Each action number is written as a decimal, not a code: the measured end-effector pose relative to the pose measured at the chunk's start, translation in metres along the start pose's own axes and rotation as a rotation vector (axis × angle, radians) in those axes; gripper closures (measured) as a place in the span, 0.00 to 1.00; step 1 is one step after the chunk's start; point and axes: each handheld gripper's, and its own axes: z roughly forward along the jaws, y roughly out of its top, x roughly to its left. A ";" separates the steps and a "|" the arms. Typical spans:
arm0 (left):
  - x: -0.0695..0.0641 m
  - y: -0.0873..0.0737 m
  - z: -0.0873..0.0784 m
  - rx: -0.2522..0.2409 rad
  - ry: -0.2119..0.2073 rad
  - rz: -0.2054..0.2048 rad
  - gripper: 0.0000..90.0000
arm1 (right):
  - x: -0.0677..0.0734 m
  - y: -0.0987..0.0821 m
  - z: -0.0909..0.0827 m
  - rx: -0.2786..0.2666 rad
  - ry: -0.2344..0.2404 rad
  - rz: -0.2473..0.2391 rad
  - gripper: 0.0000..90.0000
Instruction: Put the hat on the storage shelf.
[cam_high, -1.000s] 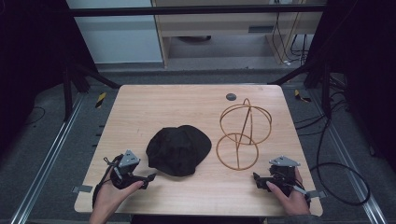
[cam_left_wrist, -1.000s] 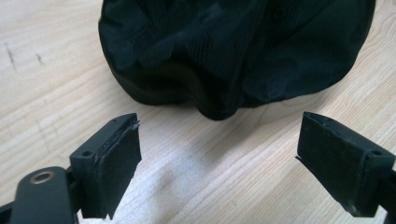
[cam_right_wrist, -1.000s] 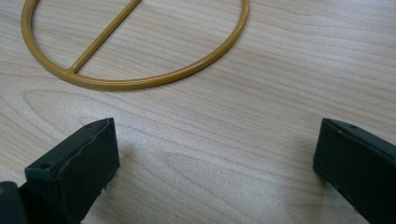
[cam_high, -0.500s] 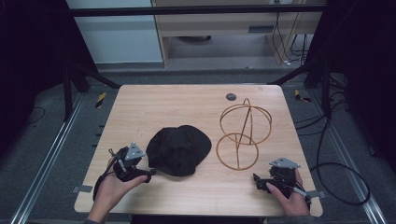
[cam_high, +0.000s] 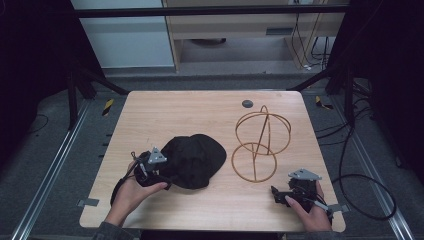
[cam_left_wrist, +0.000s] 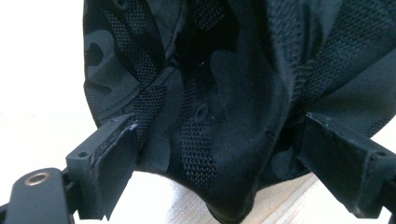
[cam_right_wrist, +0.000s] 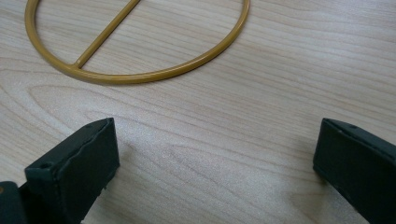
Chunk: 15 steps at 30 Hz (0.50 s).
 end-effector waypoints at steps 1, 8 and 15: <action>0.000 0.001 0.001 0.000 -0.001 -0.003 0.13 | 0.000 0.000 0.000 0.000 0.000 0.000 0.00; 0.000 0.007 0.003 0.006 -0.008 0.008 0.18 | 0.000 0.000 0.000 -0.001 0.000 -0.002 0.00; 0.005 0.009 0.010 0.028 -0.052 -0.011 0.46 | 0.000 0.000 0.000 -0.001 0.000 -0.002 0.00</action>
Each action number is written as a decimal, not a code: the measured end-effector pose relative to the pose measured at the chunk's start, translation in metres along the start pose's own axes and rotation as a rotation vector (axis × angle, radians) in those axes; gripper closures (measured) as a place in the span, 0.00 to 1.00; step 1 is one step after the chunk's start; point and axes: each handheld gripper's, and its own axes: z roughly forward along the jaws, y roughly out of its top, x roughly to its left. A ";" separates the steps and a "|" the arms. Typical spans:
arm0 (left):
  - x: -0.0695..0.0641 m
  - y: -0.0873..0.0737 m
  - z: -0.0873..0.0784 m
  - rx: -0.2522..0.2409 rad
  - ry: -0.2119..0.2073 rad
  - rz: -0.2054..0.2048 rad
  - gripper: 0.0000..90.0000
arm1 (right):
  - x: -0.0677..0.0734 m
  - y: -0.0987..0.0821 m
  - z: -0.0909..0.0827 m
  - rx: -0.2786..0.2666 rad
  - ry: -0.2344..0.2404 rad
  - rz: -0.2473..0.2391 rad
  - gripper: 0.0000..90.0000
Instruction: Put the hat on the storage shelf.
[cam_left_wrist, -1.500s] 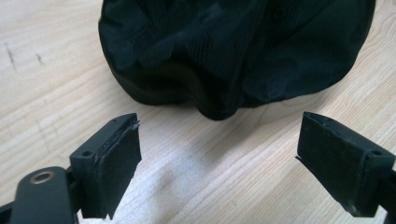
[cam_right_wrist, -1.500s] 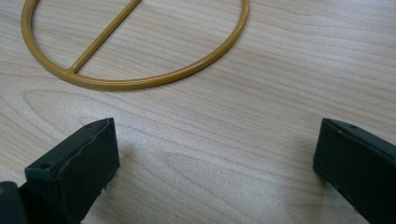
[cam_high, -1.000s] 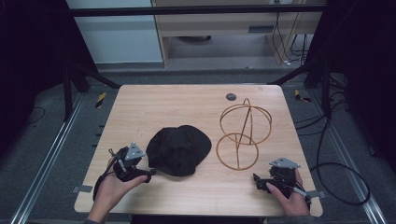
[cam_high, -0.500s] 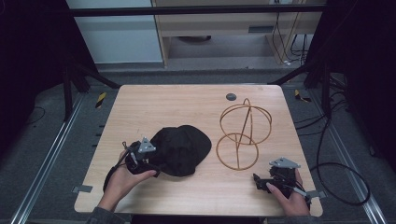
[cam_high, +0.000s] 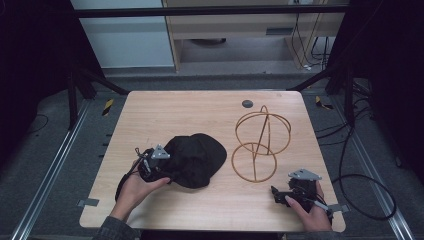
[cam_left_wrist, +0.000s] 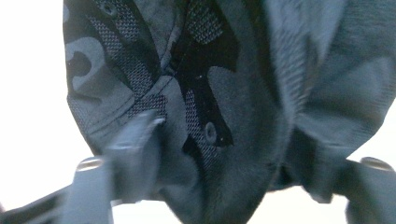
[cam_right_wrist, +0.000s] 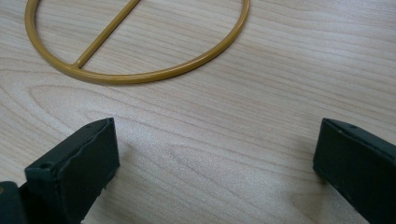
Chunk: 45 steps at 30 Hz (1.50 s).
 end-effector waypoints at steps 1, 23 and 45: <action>0.000 0.001 0.001 0.006 0.002 0.006 0.56 | 0.000 0.000 0.000 0.000 0.000 0.002 0.00; 0.005 0.013 -0.014 0.033 -0.010 -0.014 0.97 | 0.000 0.000 0.000 0.000 0.000 0.000 0.00; 0.015 0.021 -0.077 -0.082 0.065 -0.018 0.97 | 0.000 0.000 0.000 0.000 0.001 0.000 0.00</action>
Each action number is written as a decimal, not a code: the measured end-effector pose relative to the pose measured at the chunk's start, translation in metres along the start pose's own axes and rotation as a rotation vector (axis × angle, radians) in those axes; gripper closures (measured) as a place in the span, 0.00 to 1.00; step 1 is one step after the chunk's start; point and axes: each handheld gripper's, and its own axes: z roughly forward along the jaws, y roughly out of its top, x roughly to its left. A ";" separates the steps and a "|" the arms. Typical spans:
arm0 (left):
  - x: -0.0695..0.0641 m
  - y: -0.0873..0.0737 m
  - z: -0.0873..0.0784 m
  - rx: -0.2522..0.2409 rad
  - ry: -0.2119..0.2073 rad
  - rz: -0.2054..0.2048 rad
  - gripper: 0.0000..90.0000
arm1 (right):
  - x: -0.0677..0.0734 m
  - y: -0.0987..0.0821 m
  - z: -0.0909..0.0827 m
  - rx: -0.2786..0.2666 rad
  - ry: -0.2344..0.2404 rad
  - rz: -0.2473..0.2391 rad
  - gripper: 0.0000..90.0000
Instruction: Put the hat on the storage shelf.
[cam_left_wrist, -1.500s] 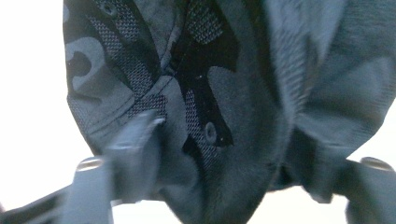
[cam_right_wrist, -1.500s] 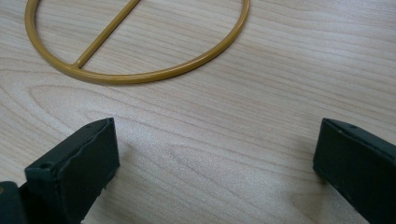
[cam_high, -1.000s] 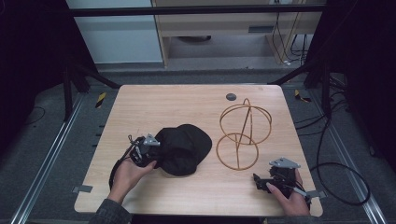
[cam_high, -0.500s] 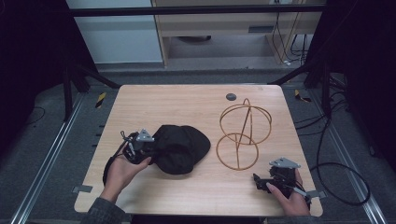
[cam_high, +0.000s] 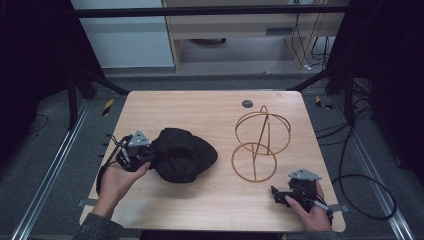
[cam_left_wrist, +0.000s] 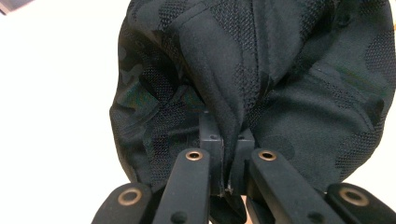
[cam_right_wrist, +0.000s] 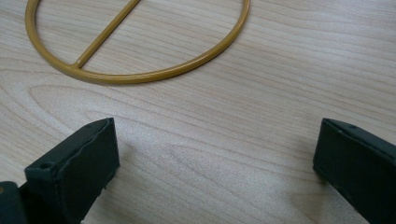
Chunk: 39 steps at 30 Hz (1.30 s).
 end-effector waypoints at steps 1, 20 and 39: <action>0.000 0.004 -0.007 -0.019 0.001 -0.002 0.97 | 0.000 0.000 0.000 0.000 0.000 0.000 0.00; -0.009 0.048 -0.098 -0.226 0.069 0.055 0.97 | 0.000 0.000 0.000 0.000 0.000 -0.001 0.00; -0.038 0.082 -0.146 -0.349 0.080 0.113 0.97 | 0.000 0.000 0.000 0.002 0.000 0.001 0.00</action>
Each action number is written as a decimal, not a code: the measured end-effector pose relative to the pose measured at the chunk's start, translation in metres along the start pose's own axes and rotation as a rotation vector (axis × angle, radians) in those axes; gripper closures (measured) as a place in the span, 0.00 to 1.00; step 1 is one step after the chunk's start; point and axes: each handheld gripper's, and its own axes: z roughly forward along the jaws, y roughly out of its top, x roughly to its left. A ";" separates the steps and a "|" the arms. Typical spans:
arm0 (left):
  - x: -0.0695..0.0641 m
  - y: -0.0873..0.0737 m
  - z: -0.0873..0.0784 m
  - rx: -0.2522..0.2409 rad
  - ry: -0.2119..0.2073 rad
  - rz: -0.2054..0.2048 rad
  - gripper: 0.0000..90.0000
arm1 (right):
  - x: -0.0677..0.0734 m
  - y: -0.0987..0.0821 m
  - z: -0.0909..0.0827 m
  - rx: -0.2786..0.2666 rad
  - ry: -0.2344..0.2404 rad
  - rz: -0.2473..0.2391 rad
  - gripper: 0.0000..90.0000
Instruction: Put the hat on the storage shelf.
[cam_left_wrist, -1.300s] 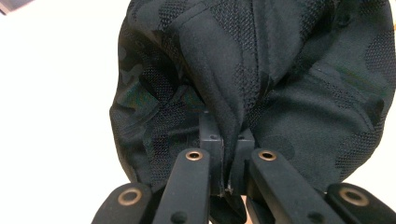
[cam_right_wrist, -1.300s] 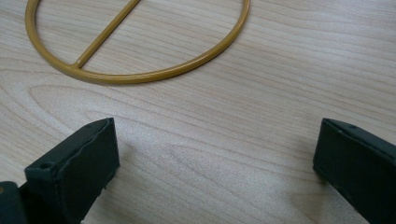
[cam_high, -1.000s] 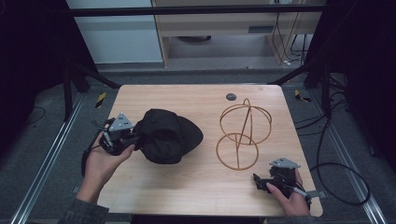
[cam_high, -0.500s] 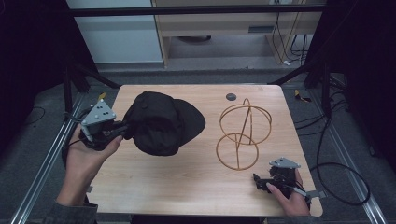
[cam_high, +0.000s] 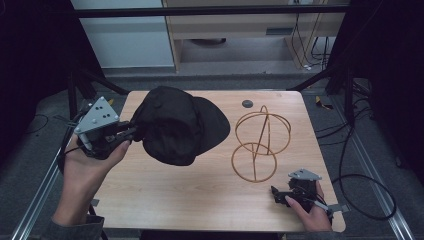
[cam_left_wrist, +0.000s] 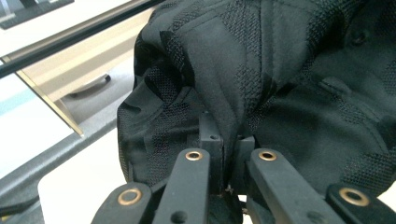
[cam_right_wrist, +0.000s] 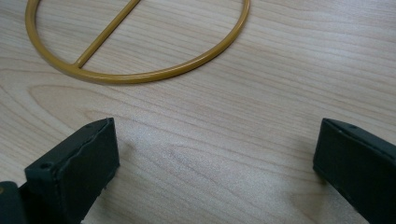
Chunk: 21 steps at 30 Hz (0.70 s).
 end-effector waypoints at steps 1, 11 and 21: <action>-0.001 0.002 0.000 -0.007 -0.002 0.000 0.97 | 0.000 0.000 0.000 0.000 0.000 0.000 0.00; -0.013 0.037 0.000 -0.066 -0.037 0.023 0.97 | 0.000 0.000 0.000 -0.001 0.001 0.000 0.00; -0.025 0.070 0.027 -0.086 -0.080 0.034 0.97 | 0.000 0.000 0.000 -0.001 0.001 0.000 0.00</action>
